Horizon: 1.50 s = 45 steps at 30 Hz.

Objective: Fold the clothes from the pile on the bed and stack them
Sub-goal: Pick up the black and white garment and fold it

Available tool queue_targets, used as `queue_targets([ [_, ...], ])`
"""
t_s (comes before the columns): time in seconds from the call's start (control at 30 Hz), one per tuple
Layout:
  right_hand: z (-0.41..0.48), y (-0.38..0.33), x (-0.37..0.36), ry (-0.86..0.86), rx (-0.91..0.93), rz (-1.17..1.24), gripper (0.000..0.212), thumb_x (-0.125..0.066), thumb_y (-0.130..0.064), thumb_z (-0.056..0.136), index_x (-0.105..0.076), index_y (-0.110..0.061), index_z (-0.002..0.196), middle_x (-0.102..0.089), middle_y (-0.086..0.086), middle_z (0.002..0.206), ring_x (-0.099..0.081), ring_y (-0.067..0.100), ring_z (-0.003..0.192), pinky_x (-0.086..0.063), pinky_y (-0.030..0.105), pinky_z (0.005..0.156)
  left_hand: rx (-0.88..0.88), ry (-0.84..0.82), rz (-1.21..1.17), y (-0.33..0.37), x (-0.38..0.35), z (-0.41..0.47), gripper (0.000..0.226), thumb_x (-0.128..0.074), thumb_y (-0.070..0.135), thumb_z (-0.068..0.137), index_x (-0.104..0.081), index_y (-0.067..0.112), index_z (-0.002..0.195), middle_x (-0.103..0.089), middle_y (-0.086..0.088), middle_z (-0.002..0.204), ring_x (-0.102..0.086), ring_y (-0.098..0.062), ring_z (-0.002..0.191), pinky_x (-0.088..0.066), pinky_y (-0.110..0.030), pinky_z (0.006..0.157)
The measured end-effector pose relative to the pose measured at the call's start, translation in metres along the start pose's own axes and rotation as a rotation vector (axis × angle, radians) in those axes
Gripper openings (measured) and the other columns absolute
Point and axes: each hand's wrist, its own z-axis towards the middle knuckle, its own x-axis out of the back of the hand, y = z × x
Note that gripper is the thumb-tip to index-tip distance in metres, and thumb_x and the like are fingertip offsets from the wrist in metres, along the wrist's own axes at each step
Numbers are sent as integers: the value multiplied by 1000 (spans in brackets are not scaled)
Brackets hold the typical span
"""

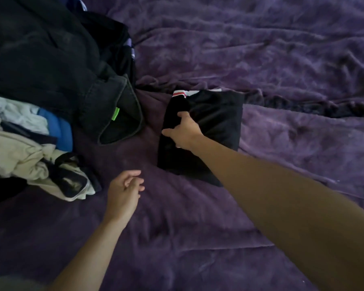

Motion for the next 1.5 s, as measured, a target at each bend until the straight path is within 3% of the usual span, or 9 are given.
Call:
queue_targets([
  [0.1,-3,11,-8,-103,34,69,69,-69,-24,86,-35,-20,146,-57,8,128,-60,26,110,-53,38,92,-76,4,88,-1,0,8,21,-50,3,92,-65,11,105,-67,-5,90,-65,-22,81,-51,-36,76],
  [0.23,-26,43,31,356,380,-274,43,-56,-17,88,-55,-19,131,-64,3,116,-60,26,107,-51,37,86,-378,44,323,25,-26,19,29,-54,13,92,-62,12,120,-57,-11,117,-58,-25,104,-45,-36,93],
  [0.3,-34,59,55,516,455,-539,48,-55,-19,88,-51,-18,136,-53,9,135,-46,31,125,-45,44,96,-593,55,518,45,-46,28,34,-54,20,93,-59,15,127,-50,-15,132,-49,-31,120,-40,-41,99],
  [0.47,-18,93,80,393,307,-925,59,-40,-44,98,-19,-32,152,-6,8,162,-4,26,149,-24,50,111,-983,-11,947,75,-99,77,49,-40,41,97,-40,28,144,-16,-13,159,-18,-36,144,-25,-54,109],
  [0.77,28,136,64,421,247,-813,62,-20,-60,96,-8,-38,152,-5,5,162,-1,22,149,-16,48,115,-851,-67,1167,55,-150,157,62,-13,61,91,-10,41,149,3,-9,161,-9,-47,142,-10,-63,111],
  [0.9,9,129,54,497,146,-707,64,-30,-59,96,-10,-36,152,-2,12,161,-3,34,147,-18,48,115,-856,-67,1166,63,-141,141,59,-22,57,94,-15,38,150,0,-11,160,-19,-49,138,-19,-62,108],
  [1.1,-14,113,38,590,102,-313,61,-57,-35,92,-30,-28,147,-26,8,153,-40,32,127,-42,46,97,-904,-87,955,84,-127,125,51,-53,39,93,-42,30,142,-24,-10,154,-49,-40,105,-40,-48,93],
  [1.23,-37,113,51,560,148,-150,53,-59,-16,89,-44,-24,139,-40,3,136,-58,30,105,-46,37,88,-895,-173,660,94,-127,96,48,-62,5,84,-56,18,130,-38,-10,140,-54,-32,115,-46,-42,97],
  [1.5,-161,178,129,569,217,-298,46,-61,-17,89,-51,-17,135,-45,5,135,-59,33,104,-52,42,78,-952,-228,508,94,-168,-52,46,-64,-3,81,-61,13,124,-39,-8,140,-44,-22,130,-35,-25,105],
])
